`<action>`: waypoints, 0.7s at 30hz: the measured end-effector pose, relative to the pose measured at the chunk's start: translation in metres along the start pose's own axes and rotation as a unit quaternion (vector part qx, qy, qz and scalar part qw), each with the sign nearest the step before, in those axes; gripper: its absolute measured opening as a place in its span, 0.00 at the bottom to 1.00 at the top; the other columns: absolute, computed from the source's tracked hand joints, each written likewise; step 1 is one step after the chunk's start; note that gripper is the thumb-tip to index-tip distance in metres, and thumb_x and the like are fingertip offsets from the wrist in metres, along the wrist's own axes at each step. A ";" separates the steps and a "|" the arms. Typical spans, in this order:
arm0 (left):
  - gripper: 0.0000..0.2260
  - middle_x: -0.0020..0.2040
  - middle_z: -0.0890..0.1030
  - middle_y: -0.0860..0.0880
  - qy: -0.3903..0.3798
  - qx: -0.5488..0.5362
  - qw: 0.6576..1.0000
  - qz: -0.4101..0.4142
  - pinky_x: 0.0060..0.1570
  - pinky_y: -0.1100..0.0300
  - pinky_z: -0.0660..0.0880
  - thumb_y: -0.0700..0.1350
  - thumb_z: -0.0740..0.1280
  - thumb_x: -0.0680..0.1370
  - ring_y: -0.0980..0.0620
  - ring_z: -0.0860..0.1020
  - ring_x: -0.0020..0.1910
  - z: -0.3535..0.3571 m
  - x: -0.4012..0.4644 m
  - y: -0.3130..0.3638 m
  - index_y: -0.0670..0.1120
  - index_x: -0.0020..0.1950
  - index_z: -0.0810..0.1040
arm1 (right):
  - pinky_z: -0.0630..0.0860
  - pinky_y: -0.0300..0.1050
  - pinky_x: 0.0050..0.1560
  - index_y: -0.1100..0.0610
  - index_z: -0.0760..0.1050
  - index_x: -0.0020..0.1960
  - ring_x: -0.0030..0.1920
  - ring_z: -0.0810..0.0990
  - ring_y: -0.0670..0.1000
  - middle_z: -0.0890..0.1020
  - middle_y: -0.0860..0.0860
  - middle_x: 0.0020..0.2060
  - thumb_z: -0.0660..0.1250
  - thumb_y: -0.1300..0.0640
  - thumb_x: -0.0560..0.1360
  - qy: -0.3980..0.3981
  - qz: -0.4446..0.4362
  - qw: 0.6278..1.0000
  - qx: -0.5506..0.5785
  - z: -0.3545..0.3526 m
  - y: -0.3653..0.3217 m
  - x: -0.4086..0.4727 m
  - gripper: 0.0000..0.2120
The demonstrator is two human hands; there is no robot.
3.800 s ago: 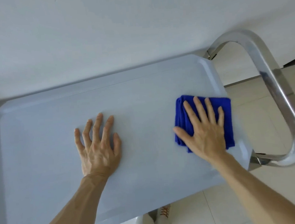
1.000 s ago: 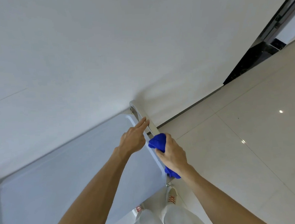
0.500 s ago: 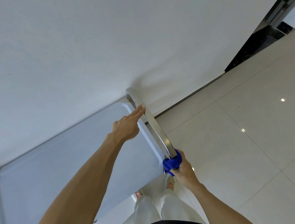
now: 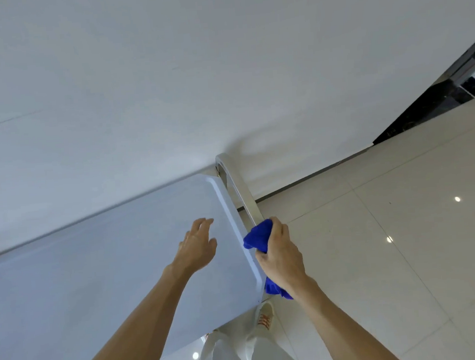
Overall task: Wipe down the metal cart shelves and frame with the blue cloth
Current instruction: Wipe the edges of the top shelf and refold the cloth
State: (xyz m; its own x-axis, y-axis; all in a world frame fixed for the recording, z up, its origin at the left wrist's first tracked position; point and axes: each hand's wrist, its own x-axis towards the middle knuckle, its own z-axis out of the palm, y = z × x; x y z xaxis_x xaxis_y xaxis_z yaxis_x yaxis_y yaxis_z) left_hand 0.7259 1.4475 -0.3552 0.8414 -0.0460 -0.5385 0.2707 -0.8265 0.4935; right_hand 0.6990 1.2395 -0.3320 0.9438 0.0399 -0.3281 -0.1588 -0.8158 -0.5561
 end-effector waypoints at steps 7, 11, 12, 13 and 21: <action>0.23 0.79 0.59 0.48 0.027 0.007 1.000 0.003 0.70 0.44 0.66 0.46 0.60 0.83 0.43 0.66 0.73 -0.002 0.002 -0.009 0.49 0.78 0.61 | 0.79 0.53 0.53 0.58 0.50 0.79 0.63 0.75 0.60 0.64 0.59 0.70 0.73 0.52 0.76 -0.012 -0.041 0.999 -0.034 -0.014 -0.064 0.102 0.43; 0.27 0.81 0.52 0.49 -0.001 0.099 0.995 -0.031 0.73 0.39 0.59 0.48 0.60 0.82 0.41 0.56 0.78 -0.009 0.003 -0.028 0.53 0.80 0.56 | 0.81 0.54 0.50 0.50 0.57 0.79 0.67 0.71 0.57 0.62 0.52 0.75 0.67 0.42 0.78 0.076 -0.139 0.986 -0.047 -0.013 -0.062 0.085 0.35; 0.29 0.82 0.48 0.50 -0.018 0.121 0.992 -0.041 0.73 0.36 0.56 0.49 0.61 0.82 0.40 0.52 0.79 -0.010 0.004 -0.034 0.54 0.80 0.53 | 0.81 0.52 0.47 0.49 0.59 0.78 0.67 0.71 0.58 0.63 0.51 0.76 0.64 0.43 0.79 0.098 -0.157 0.979 -0.080 -0.009 -0.056 0.074 0.31; 0.30 0.82 0.45 0.50 -0.035 0.138 0.989 -0.048 0.73 0.33 0.53 0.49 0.61 0.82 0.39 0.48 0.80 -0.010 0.006 -0.038 0.55 0.81 0.51 | 0.82 0.51 0.45 0.49 0.58 0.79 0.67 0.72 0.58 0.61 0.51 0.78 0.61 0.44 0.81 0.102 -0.161 0.975 -0.111 -0.004 -0.049 0.063 0.29; 0.42 0.80 0.31 0.52 -0.101 0.189 0.975 -0.059 0.69 0.28 0.57 0.48 0.67 0.79 0.38 0.34 0.78 0.012 0.013 -0.062 0.60 0.80 0.39 | 0.74 0.47 0.34 0.46 0.55 0.80 0.42 0.78 0.59 0.60 0.54 0.75 0.63 0.56 0.80 0.046 -0.129 0.976 -0.170 0.001 -0.074 0.122 0.32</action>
State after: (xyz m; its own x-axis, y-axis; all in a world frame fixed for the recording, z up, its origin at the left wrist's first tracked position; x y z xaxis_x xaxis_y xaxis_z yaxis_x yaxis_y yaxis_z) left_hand 0.7143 1.4918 -0.4005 0.6956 -0.0155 -0.7183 0.1364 -0.9787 0.1532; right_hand 0.8255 1.3051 -0.3314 0.9642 0.2303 -0.1312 0.1788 -0.9305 -0.3197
